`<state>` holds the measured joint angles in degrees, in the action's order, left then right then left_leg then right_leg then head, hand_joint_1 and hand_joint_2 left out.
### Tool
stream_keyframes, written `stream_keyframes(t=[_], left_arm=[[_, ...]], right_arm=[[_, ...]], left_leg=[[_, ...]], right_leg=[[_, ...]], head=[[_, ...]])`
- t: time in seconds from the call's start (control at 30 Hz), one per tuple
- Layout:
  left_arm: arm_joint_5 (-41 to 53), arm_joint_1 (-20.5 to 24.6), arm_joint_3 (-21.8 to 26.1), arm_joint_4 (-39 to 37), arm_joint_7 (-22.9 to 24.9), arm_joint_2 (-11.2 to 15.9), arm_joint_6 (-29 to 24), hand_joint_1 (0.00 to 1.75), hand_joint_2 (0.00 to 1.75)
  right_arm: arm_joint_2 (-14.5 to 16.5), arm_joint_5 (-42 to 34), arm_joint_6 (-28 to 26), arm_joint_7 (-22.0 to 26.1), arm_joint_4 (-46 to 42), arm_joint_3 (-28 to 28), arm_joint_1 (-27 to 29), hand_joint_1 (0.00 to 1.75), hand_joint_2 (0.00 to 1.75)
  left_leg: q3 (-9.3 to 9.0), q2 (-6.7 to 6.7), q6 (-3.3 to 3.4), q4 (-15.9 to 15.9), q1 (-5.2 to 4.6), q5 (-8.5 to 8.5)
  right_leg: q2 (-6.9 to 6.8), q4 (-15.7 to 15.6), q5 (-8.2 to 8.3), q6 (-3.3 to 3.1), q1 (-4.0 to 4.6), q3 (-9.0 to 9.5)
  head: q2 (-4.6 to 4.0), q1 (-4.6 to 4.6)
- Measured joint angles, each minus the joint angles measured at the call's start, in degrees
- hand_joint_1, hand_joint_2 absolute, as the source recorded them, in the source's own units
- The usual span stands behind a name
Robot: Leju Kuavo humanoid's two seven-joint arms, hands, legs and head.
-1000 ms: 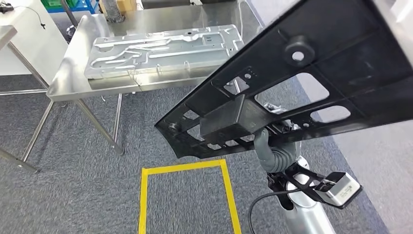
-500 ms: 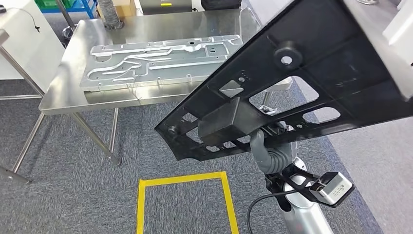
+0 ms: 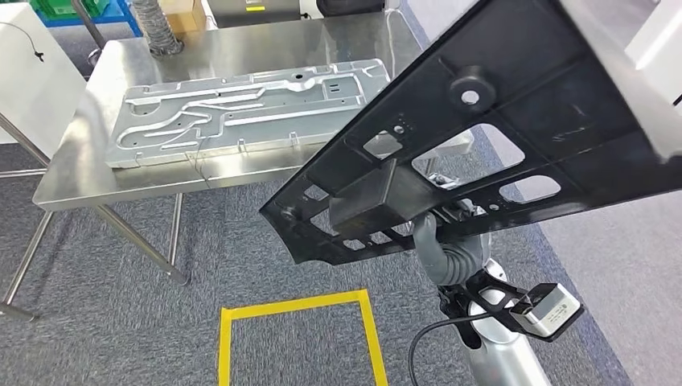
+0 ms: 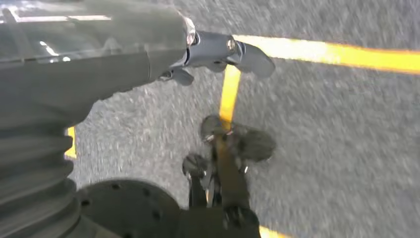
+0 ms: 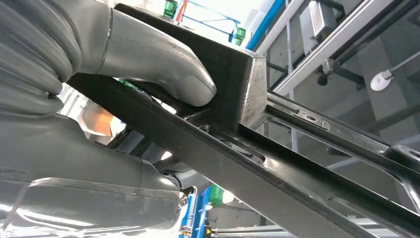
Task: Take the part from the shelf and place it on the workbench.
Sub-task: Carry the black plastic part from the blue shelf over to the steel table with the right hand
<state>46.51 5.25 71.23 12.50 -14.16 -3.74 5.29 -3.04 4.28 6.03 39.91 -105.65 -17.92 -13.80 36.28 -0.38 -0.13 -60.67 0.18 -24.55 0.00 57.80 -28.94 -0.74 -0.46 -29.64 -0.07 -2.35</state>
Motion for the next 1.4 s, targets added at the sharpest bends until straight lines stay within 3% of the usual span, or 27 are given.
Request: stream_keyframes(t=[0.03,0.1,0.2,0.23,0.3,0.33,0.37,0.4,0.47,0.53,0.63,0.7,0.73,0.8,0.83,0.87,0.9,0.97,1.0,1.03,1.1,1.2,1.27,1.33,1.37,1.4], left_arm=[[0.07,0.00,0.00,0.00,0.02,0.01,0.00,0.00,1.75],[0.21,-0.03,0.00,0.00,0.05,0.01,-0.02,0.00,1.75],[0.29,0.03,0.00,0.00,0.03,0.01,0.01,0.00,1.75],[0.30,0.10,0.00,0.00,0.01,0.01,0.03,0.00,1.75],[0.31,0.22,0.00,0.00,-0.02,0.03,0.07,0.00,1.75],[0.31,0.21,0.00,0.00,-0.02,0.03,0.10,0.00,1.75],[0.31,0.17,0.00,0.00,-0.03,0.03,0.12,0.00,1.75],[0.31,0.12,0.00,0.00,-0.03,0.03,0.16,0.00,1.75],[0.32,0.09,0.00,0.00,-0.03,-0.02,0.20,0.00,1.75],[0.32,0.20,0.00,0.00,0.00,-0.06,0.20,0.00,1.75],[0.22,0.35,0.01,0.00,0.17,-0.01,0.07,0.00,1.75],[0.08,0.42,0.02,0.00,0.27,0.03,0.01,0.00,1.75],[0.01,0.46,0.03,0.00,0.29,0.04,0.00,0.00,1.75],[-0.04,0.42,0.05,0.00,0.31,0.00,0.02,0.00,1.75],[-0.06,0.32,0.06,0.00,0.32,0.00,0.02,0.00,1.75],[-0.06,0.21,0.07,0.00,0.32,0.00,0.03,0.00,1.75],[-0.06,0.12,0.08,0.00,0.32,0.00,0.03,0.00,1.75],[-0.06,0.06,0.09,0.00,0.30,0.01,0.04,0.00,1.75],[-0.06,0.06,0.09,0.00,0.28,0.01,0.04,0.00,1.75],[-0.06,0.10,0.09,0.00,0.27,0.01,0.04,0.00,1.75],[-0.06,0.12,0.09,0.00,0.24,0.01,0.04,0.00,1.75],[-0.03,0.07,0.09,0.00,0.16,-0.03,0.13,0.00,1.75],[0.03,0.15,0.09,0.00,0.05,-0.08,0.21,0.00,1.75],[0.13,0.23,0.09,0.00,-0.02,-0.09,0.24,0.00,1.75],[0.19,0.21,0.09,0.00,-0.05,-0.09,0.25,0.00,1.75],[0.22,0.16,0.09,0.00,-0.07,-0.10,0.26,0.00,1.75]], right_arm=[[0.01,0.13,-0.25,-0.01,0.03,0.01,-0.01,1.75,1.75],[0.01,0.37,-0.92,0.02,0.06,0.17,-0.18,1.75,1.75],[0.00,0.51,-1.56,0.03,0.08,1.15,-1.20,1.75,1.75],[-0.01,0.46,-1.55,0.02,0.15,1.66,-1.65,1.75,1.75],[-0.02,0.26,-1.21,0.03,0.45,2.60,-2.27,1.75,1.75],[-0.02,0.15,-0.97,0.03,0.72,3.00,-2.41,1.75,1.75],[-0.02,0.08,-0.78,0.03,1.00,3.31,-2.55,1.75,1.75],[-0.02,0.04,-0.67,0.03,1.31,3.56,-2.76,1.75,1.75],[-0.03,0.07,-0.71,0.02,1.87,3.98,-3.28,1.75,1.75],[-0.04,0.20,-0.86,-0.01,2.34,4.20,-3.73,1.75,1.75],[-0.08,0.43,-1.09,-0.02,2.74,4.30,-4.21,1.75,1.75],[-0.09,0.55,-1.27,0.00,2.80,4.33,-4.67,1.75,1.75],[-0.09,0.62,-1.45,0.01,2.81,4.33,-4.91,1.75,1.75],[-0.11,0.72,-1.92,0.01,2.83,4.34,-5.27,1.75,1.75],[-0.12,0.79,-2.12,0.01,2.84,4.37,-5.36,1.75,1.75],[-0.13,0.85,-2.25,0.01,2.84,4.43,-5.44,1.75,1.75],[-0.13,0.92,-2.33,0.01,2.83,4.51,-5.56,1.75,1.75],[-0.13,1.02,-2.42,0.01,2.80,4.72,-5.95,1.75,1.75],[-0.13,1.03,-2.45,0.02,2.78,4.81,-6.17,1.75,1.75],[-0.13,1.04,-2.48,0.02,2.77,4.89,-6.36,1.75,1.75],[-0.13,1.11,-2.49,0.03,2.74,5.01,-6.58,1.75,1.75],[-0.18,1.93,-2.87,0.04,2.54,5.28,-7.11,1.75,1.75],[-0.31,3.47,-3.72,0.04,2.45,5.66,-7.79,1.75,1.75],[-0.44,5.05,-4.64,-0.01,2.63,6.44,-8.30,1.75,1.75],[-0.52,5.64,-5.01,-0.05,2.80,6.99,-8.52,1.75,1.75],[-0.63,6.07,-5.27,-0.12,3.03,7.58,-8.87,1.75,1.75]], left_leg=[[-0.43,0.01,0.28,1.59,-0.21,0.81],[-0.58,0.02,0.72,2.11,-0.48,0.64],[-1.77,0.04,1.52,3.18,0.00,0.67],[-2.19,0.05,1.77,3.48,0.16,0.51],[-2.70,0.03,2.09,3.54,0.11,-0.11],[-3.07,0.00,2.12,3.52,0.08,-0.48],[-3.57,-0.05,2.11,3.51,0.06,-0.89],[-4.22,-0.10,2.05,3.48,0.06,-1.35],[-5.52,-0.19,1.77,3.42,0.03,-2.42],[-6.00,-0.26,1.19,3.19,-0.10,-3.30],[-6.14,-0.16,0.21,3.30,-0.12,-4.02],[-5.77,-0.02,-0.49,1.50,-0.05,-5.17],[-4.54,0.01,-0.81,-1.14,0.06,-6.31],[0.17,0.04,-1.29,-9.17,0.30,-8.95],[2.51,0.05,-1.42,-12.48,0.40,-9.50],[4.05,0.05,-1.47,-13.97,0.44,-8.89],[4.42,0.05,-1.39,-13.03,0.45,-6.99],[2.33,0.05,-0.92,-5.66,0.40,-1.24],[0.92,0.05,-0.61,-2.03,0.23,0.72],[-0.15,0.09,-0.29,0.57,0.07,1.58],[-0.83,0.11,0.24,1.94,-0.26,1.07],[-1.64,0.07,1.12,3.01,0.10,0.76],[-2.26,0.09,1.65,3.51,0.24,0.55],[-2.57,0.07,1.97,3.49,0.18,0.10],[-2.84,0.02,2.01,3.45,0.15,-0.18],[-3.23,-0.05,1.99,3.38,0.14,-0.52]], right_leg=[[-0.01,-0.04,-0.29,0.28,0.01,0.15],[0.02,-0.29,-0.65,0.96,-0.02,0.21],[-0.02,1.74,-2.17,1.79,0.02,-0.39],[-0.02,4.72,-3.40,1.95,0.00,-2.03],[0.02,12.84,-5.89,2.18,-0.04,-7.22],[0.02,15.71,-6.07,2.29,-0.10,-9.46],[0.01,16.55,-5.05,2.37,-0.17,-10.73],[0.00,14.96,-2.80,2.39,-0.23,-10.78],[-0.01,7.53,2.84,2.17,-0.28,-8.47],[0.01,1.78,5.12,1.68,-0.10,-6.41],[0.25,0.53,4.32,0.76,0.03,-5.86],[0.23,0.08,3.86,0.08,-0.22,-4.97],[0.15,-0.10,3.59,-0.20,-0.35,-4.44],[0.04,-0.14,2.94,-0.51,-0.30,-3.70],[0.06,-0.13,2.60,-0.52,-0.27,-3.33],[0.10,-0.13,2.22,-0.50,-0.24,-2.86],[0.15,-0.12,1.80,-0.44,-0.24,-2.28],[0.22,-0.15,0.83,-0.19,-0.23,-0.92],[0.23,-0.15,0.39,0.03,-0.15,-0.40],[0.26,-0.16,0.05,0.31,-0.08,-0.12],[0.27,-0.34,-0.27,0.93,0.00,-0.02],[0.18,0.46,-1.22,1.85,-0.05,-0.08],[0.18,6.23,-3.70,2.20,-0.20,-3.14],[0.17,14.22,-5.94,2.47,-0.29,-8.35],[0.16,16.32,-5.68,2.58,-0.32,-10.19],[0.16,16.11,-4.16,2.63,-0.33,-10.89]], head=[[0.01,0.00],[0.01,-0.01],[0.01,0.01],[0.01,0.02],[0.01,0.02],[0.01,0.02],[0.00,0.02],[0.00,0.02],[0.00,0.02],[0.01,0.02],[0.01,0.01],[0.01,0.00],[0.01,-0.01],[0.01,-0.01],[0.01,-0.01],[0.00,-0.01],[0.00,-0.01],[0.00,0.00],[0.00,0.01],[0.00,0.01],[0.00,0.01],[0.01,0.01],[0.00,0.02],[0.00,0.02],[0.00,0.02],[0.00,0.02]])
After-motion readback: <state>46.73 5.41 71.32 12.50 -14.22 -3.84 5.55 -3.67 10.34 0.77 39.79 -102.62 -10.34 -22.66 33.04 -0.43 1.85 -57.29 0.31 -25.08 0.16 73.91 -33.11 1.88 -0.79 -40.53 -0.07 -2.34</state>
